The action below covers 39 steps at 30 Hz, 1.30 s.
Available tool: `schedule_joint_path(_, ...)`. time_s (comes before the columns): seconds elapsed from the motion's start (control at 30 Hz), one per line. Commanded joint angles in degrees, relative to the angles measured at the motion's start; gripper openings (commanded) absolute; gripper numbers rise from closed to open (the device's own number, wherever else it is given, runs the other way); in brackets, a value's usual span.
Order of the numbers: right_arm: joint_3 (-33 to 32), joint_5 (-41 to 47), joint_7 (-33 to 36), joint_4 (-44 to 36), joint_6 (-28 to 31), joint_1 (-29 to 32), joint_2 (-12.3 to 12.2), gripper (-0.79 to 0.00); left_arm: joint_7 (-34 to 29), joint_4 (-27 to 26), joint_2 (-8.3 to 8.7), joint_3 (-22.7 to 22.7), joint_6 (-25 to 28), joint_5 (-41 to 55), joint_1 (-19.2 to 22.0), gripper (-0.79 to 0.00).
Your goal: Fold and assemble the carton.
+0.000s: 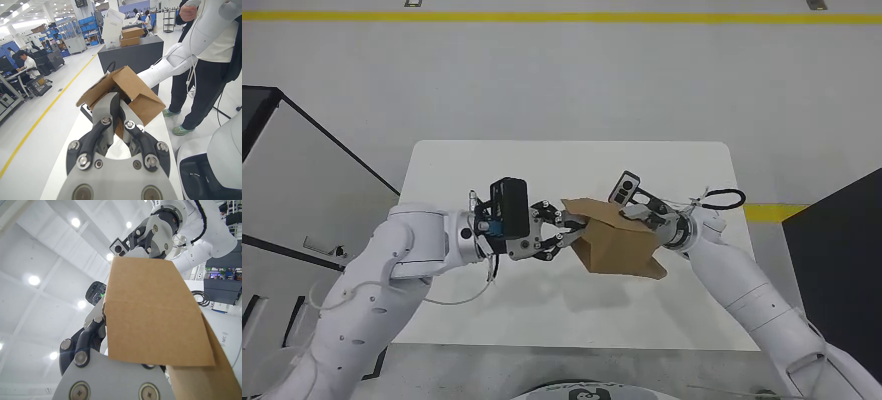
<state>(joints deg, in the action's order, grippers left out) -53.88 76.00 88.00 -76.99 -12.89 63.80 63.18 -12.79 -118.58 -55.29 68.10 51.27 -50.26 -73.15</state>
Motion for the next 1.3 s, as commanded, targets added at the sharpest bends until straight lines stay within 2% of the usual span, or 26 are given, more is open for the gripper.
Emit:
schedule_joint_path(0.0, -0.19, -0.01, 0.00, 0.11, 0.19, 0.10, -0.01, -0.785, -0.01, 0.17, -0.02, -0.01, -0.18, 0.05, 0.22, -0.785)
schedule_joint_path(0.5, -1.33, -1.50, 0.00, -0.63, 1.41, 0.79, -0.18, -0.785, -0.88, 0.16, -0.09, -0.38, -0.59, 0.16, 0.51, -0.785)
schedule_joint_path(1.03, -1.70, -1.44, 0.00, -0.93, 1.76, 1.09, -0.20, -0.785, -0.09, -0.35, 0.34, 3.57, -1.12, 0.26, -0.94, -0.785)
schedule_joint_path(1.27, -1.84, -1.37, 0.00, -0.89, 1.91, 1.21, -0.20, -0.785, -0.44, -0.97, 0.27, 2.13, -0.26, 0.38, -1.26, -0.785)
